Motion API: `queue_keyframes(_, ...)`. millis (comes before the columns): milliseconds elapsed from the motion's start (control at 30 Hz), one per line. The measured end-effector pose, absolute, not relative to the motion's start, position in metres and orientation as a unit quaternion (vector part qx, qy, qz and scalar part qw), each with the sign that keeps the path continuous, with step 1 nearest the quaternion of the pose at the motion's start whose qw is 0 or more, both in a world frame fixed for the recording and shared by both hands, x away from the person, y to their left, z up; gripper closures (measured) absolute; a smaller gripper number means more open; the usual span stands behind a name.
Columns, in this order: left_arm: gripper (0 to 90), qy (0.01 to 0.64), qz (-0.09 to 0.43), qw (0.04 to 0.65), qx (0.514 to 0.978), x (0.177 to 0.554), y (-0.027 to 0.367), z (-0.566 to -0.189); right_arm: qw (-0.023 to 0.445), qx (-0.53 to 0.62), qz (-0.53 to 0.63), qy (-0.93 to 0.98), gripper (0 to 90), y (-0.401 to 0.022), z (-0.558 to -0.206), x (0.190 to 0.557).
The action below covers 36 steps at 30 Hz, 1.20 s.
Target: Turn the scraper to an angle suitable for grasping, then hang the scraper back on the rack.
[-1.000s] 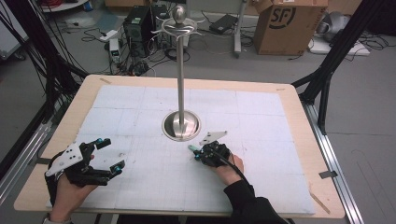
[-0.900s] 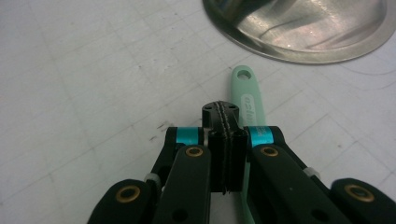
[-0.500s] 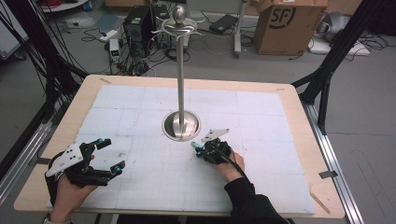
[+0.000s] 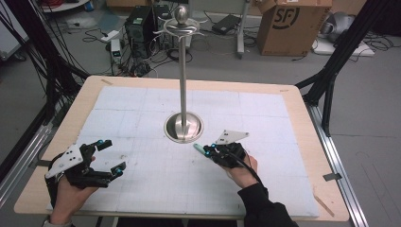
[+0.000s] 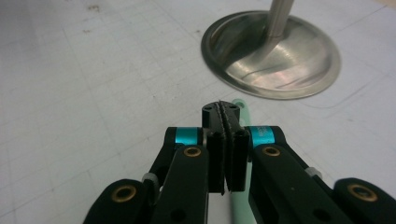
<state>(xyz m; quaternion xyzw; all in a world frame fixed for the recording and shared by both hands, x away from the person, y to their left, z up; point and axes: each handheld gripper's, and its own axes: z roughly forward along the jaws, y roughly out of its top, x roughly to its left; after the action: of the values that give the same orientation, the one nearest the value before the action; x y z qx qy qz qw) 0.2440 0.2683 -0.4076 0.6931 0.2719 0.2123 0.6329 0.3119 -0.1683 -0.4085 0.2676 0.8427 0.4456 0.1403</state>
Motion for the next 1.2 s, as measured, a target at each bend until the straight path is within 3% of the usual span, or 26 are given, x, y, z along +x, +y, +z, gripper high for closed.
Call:
queue_keyframes(33, 6.3, 0.272, 0.212, 0.633, 0.693, 0.244, 0.268, -0.408, 0.14, 0.268, 0.446, 0.843, 81.6, -0.168, -0.409, 0.312)
queue_keyframes(67, 6.4, 0.272, 0.212, 0.635, 0.692, 0.245, 0.267, -0.407, 0.141, 0.269, 0.45, 0.84, 74.7, -0.177, -0.406, 0.309)
queue_keyframes(133, 6.3, 0.27, 0.212, 0.635, 0.692, 0.246, 0.266, -0.407, 0.141, 0.275, 0.451, 0.837, 71.5, -0.181, -0.404, 0.307)
queue_keyframes(167, 6.4, 0.269, 0.212, 0.635, 0.692, 0.247, 0.266, -0.407, 0.142, 0.278, 0.454, 0.834, 63.9, -0.19, -0.403, 0.305)
queue_keyframes(200, 6.4, 0.268, 0.21, 0.636, 0.692, 0.248, 0.264, -0.407, 0.142, 0.278, 0.454, 0.834, 63.9, -0.19, -0.403, 0.305)
queue_keyframes(233, 6.3, 0.267, 0.209, 0.635, 0.694, 0.249, 0.264, -0.407, 0.139, 0.282, 0.455, 0.833, 59.1, -0.194, -0.402, 0.303)
queue_keyframes(267, 6.4, 0.267, 0.209, 0.634, 0.695, 0.249, 0.263, -0.407, 0.141, 0.286, 0.454, 0.832, 48.5, -0.203, -0.4, 0.301)
queue_keyframes(333, 6.4, 0.266, 0.208, 0.635, 0.695, 0.251, 0.262, -0.407, 0.143, 0.286, 0.453, 0.832, 44.1, -0.207, -0.4, 0.3)
queue_keyframes(400, 6.4, 0.266, 0.209, 0.636, 0.693, 0.252, 0.263, -0.406, 0.149, 0.291, 0.446, 0.833, 31.9, -0.214, -0.398, 0.298)
queue_keyframes(433, 6.4, 0.268, 0.209, 0.638, 0.69, 0.252, 0.262, -0.406, 0.142, 0.294, 0.444, 0.834, 20.9, -0.221, -0.397, 0.297)
queue_keyframes(500, 6.4, 0.269, 0.209, 0.636, 0.692, 0.253, 0.263, -0.406, 0.137, 0.295, 0.445, 0.834, 15.5, -0.224, -0.396, 0.297)
queue_keyframes(567, 6.4, 0.268, 0.207, 0.636, 0.693, 0.252, 0.262, -0.406, 0.144, 0.296, 0.44, 0.835, 2.1, -0.227, -0.395, 0.296)
queue_keyframes(733, 6.3, 0.265, 0.209, 0.635, 0.694, 0.25, 0.261, -0.406, 0.158, 0.295, 0.431, 0.838, 0.1, -0.23, -0.391, 0.291)
queue_keyframes(1200, 6.6, 0.263, 0.209, 0.637, 0.694, 0.249, 0.26, -0.405, 0.101, 0.28, 0.347, 0.889, 0.2, -0.2, -0.401, 0.316)
